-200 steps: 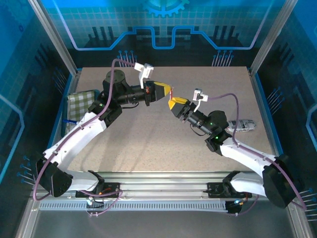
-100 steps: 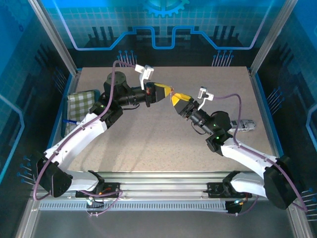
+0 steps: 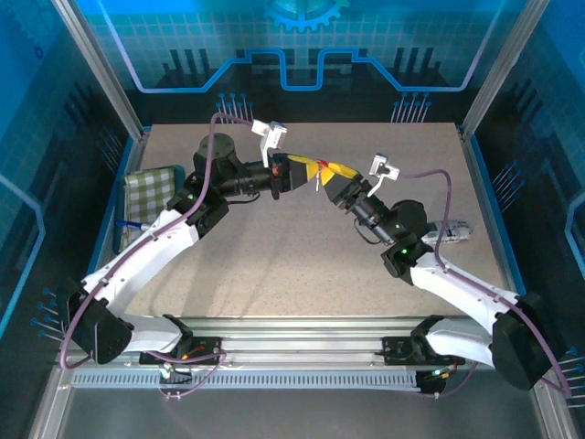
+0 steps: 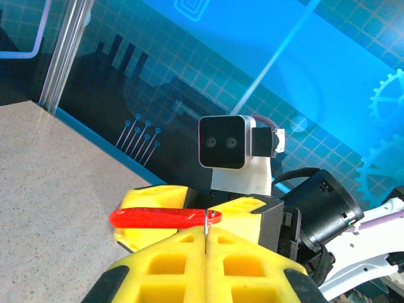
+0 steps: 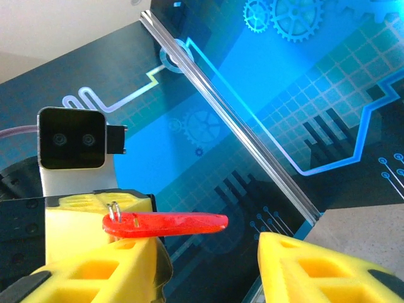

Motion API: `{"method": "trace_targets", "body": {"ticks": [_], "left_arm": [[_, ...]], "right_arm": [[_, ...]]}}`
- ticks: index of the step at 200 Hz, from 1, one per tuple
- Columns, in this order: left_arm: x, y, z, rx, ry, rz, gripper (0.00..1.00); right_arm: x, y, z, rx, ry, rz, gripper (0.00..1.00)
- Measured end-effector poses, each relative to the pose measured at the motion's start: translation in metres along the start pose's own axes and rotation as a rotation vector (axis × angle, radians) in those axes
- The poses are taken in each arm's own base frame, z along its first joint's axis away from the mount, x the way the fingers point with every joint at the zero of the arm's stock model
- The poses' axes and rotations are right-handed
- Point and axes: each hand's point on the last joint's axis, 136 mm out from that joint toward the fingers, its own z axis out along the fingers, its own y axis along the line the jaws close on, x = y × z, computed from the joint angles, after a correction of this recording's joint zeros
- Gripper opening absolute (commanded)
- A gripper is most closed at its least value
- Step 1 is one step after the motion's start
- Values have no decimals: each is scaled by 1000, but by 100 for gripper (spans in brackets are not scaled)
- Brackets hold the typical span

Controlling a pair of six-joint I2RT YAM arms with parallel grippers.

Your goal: Remove the keys from the keyring

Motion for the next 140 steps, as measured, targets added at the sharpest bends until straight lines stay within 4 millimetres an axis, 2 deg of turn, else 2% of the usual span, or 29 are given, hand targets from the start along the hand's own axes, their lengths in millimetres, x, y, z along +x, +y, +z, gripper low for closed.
{"method": "trace_targets", "body": {"ticks": [32, 51, 140], "left_arm": [[1, 0, 1, 0, -5, 2, 0], [4, 2, 2, -2, 0, -13, 0], [-2, -2, -1, 21, -56, -22, 0]], "right_arm": [[-1, 1, 1, 1, 1, -10, 21], [-2, 7, 3, -29, 7, -6, 17], [-6, 21, 11, -142, 47, 10, 21]]}}
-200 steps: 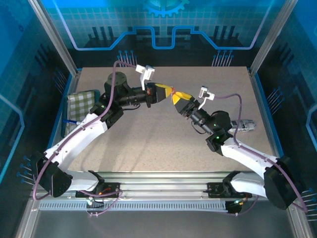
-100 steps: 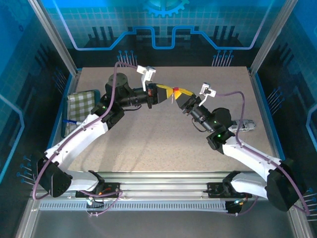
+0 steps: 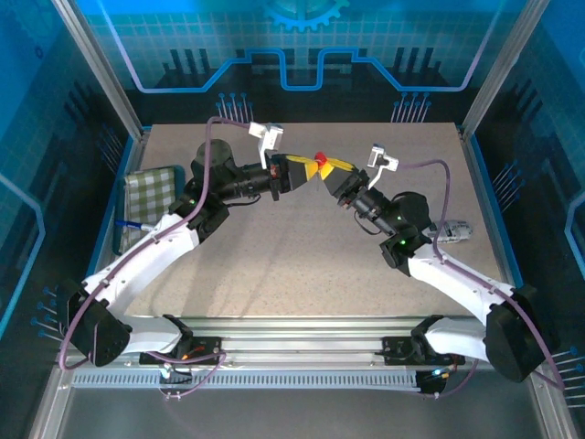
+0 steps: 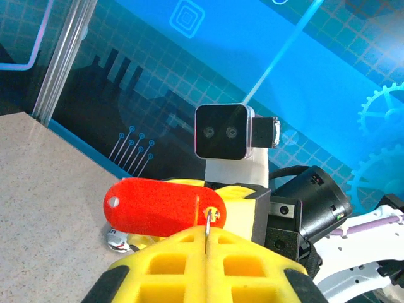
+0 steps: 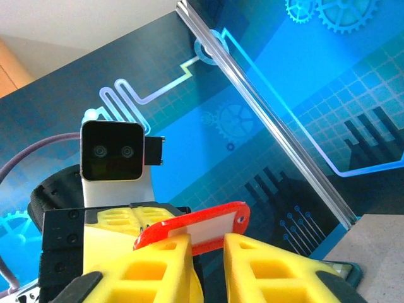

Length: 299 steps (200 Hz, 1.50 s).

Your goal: Remove the keys from the keyring

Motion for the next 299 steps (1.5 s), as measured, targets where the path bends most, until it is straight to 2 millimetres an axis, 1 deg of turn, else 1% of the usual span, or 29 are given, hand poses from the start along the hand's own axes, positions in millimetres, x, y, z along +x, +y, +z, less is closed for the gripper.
{"method": "trace_targets", "body": {"ticks": [28, 41, 60, 65, 83, 99, 137, 201, 223, 248, 263, 276, 299], "left_arm": [[-4, -3, 0, 9, -15, 6, 0], [-5, -3, 0, 11, -19, 7, 0], [-5, -2, 0, 8, -26, -4, 0], [-5, -1, -1, 8, -27, -5, 0], [-6, -2, -1, 12, -32, -6, 0], [-7, -4, -2, 15, -36, -2, 0], [-8, -8, -3, 35, -41, -14, 0], [-12, -14, -5, 66, -54, -23, 0], [-12, -14, -5, 71, -53, -37, 0], [-13, -14, -6, 73, -53, -37, 0], [-13, -14, -6, 72, -55, -40, 0], [-14, -15, -7, 76, -58, -45, 0], [-18, -16, -8, 83, -69, -42, 0]], "right_arm": [[-1, 4, 4, -42, 8, -1, 20], [-1, 4, 6, -63, 6, 10, 16], [1, 5, 7, -93, 7, 29, 13], [1, 6, 7, -102, 9, 37, 13], [1, 7, 7, -119, 18, 50, 19], [1, 9, 6, -132, 29, 60, 18], [2, 18, 5, -190, 55, 83, 14], [2, 27, 4, -243, 74, 85, 17], [2, 28, 4, -247, 78, 84, 14], [3, 29, 3, -253, 81, 81, 14], [3, 31, 3, -259, 84, 78, 15], [2, 34, 2, -266, 87, 75, 19], [1, 36, 1, -271, 85, 70, 19]]}}
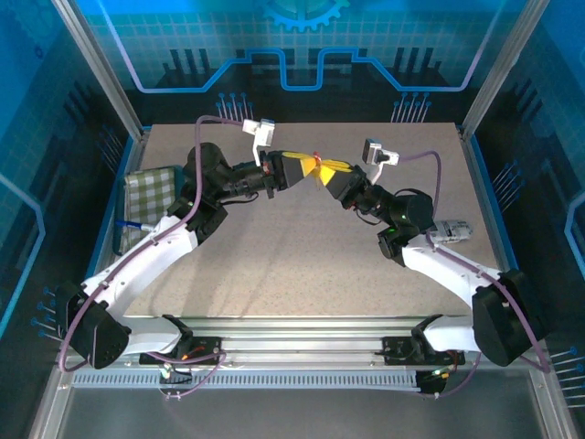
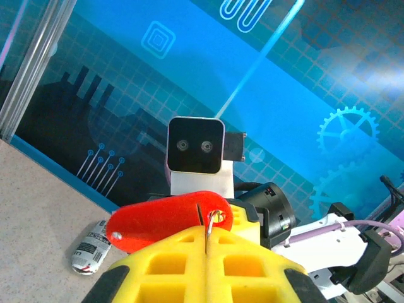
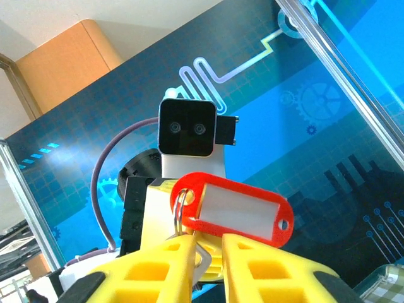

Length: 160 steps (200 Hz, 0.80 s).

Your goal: Remove the keys from the keyring

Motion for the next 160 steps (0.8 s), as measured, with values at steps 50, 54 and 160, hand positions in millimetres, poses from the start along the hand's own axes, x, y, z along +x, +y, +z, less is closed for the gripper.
{"method": "trace_targets", "body": {"ticks": [50, 54, 160], "left_arm": [[-1, 10, -3, -29, -3, -13, 0], [0, 10, -2, -30, -1, -14, 0], [6, 19, 0, -35, 8, -74, 0]], "right_arm": [[-4, 20, -1, -61, 5, -46, 15], [-4, 23, -1, -68, 3, -51, 15], [-3, 25, 0, -87, 15, -59, 11]]}}
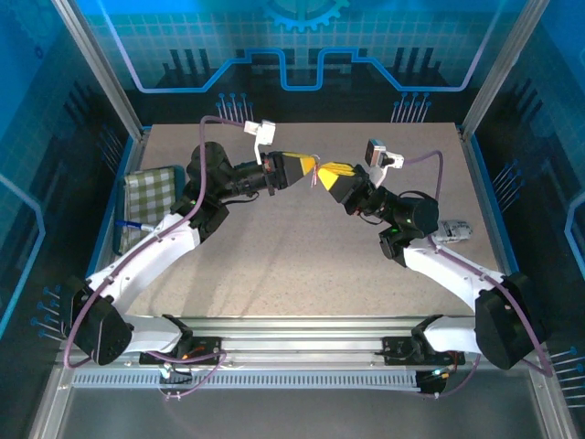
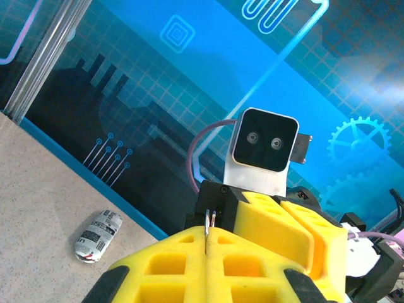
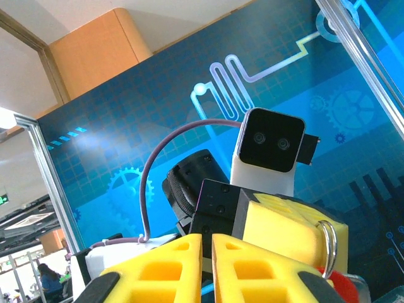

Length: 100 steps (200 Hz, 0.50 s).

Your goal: Remove the keys from the keyring

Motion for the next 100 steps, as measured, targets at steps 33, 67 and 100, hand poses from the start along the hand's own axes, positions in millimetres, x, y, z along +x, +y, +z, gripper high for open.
{"method": "trace_targets", "body": {"ticks": [33, 67, 100], "left_arm": [[0, 0, 0, -1, 0, 0, 0], [0, 0, 0, -1, -1, 0, 0], [0, 0, 0, -2, 0, -1, 0]], "right_arm": [[7, -3, -4, 14, 16, 11, 11], [31, -18, -16, 80, 57, 45, 21], [52, -33, -24, 161, 99, 60, 30]]}}
